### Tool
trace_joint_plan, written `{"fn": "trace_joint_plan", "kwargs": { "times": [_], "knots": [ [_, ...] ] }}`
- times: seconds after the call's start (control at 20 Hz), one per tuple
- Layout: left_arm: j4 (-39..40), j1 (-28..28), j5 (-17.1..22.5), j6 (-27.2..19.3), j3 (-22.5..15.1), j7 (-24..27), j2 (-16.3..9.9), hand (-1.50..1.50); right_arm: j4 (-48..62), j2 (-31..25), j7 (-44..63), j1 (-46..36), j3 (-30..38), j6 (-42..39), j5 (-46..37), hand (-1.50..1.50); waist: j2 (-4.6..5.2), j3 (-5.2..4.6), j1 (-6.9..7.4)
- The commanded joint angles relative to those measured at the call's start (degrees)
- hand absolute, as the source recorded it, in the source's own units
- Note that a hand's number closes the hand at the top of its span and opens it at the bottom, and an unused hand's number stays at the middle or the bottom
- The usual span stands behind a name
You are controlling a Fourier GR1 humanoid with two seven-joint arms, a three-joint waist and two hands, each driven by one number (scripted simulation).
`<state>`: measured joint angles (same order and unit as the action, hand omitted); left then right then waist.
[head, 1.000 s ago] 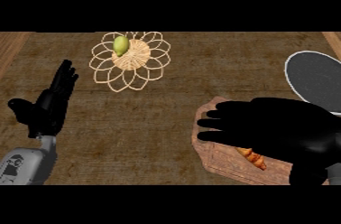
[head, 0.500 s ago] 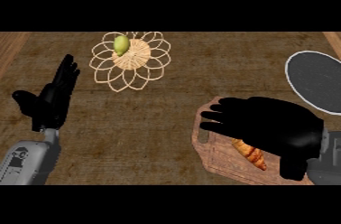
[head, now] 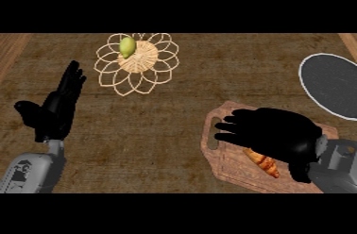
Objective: Pick the croissant from the cutting board and place it in the pan
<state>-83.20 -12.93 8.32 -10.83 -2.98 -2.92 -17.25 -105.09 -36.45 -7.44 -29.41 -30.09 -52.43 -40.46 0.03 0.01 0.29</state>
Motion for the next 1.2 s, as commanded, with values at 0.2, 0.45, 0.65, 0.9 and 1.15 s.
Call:
{"fn": "trace_joint_plan", "kwargs": {
  "times": [0.2, 0.45, 0.65, 0.9, 1.15],
  "knots": [
    [5.36, -4.70, -0.74, 2.10, 2.89, 0.63, 0.75, 0.00, 0.49, 2.68, -1.86, 3.64, -6.53, 2.01, -9.79, -1.50, 0.01, -0.02, -0.39],
    [0.56, 0.90, -2.64, 0.61, 1.47, 1.47, 2.84, 0.00, 0.45, -0.62, -2.46, 2.36, -7.14, 2.29, -15.49, -1.50, -0.11, -0.02, -0.28],
    [-3.60, 0.88, -2.91, 0.54, 1.74, -2.93, 2.64, 0.00, 8.65, 1.36, -6.37, 0.97, -9.61, 7.23, -21.12, -1.50, -0.05, 0.00, 0.11],
    [1.92, -0.42, -3.13, 3.74, 4.22, 1.16, 1.63, 0.00, 13.15, 2.60, -8.98, -0.44, -9.25, 9.02, -25.91, -1.50, 0.03, -0.01, -0.01],
    [5.19, -4.55, -2.71, 4.44, 6.38, 0.69, 2.09, 0.00, 10.94, 5.88, -7.23, 2.71, -10.67, 6.93, -29.17, -1.50, 0.03, -0.03, -0.34]
  ]
}}
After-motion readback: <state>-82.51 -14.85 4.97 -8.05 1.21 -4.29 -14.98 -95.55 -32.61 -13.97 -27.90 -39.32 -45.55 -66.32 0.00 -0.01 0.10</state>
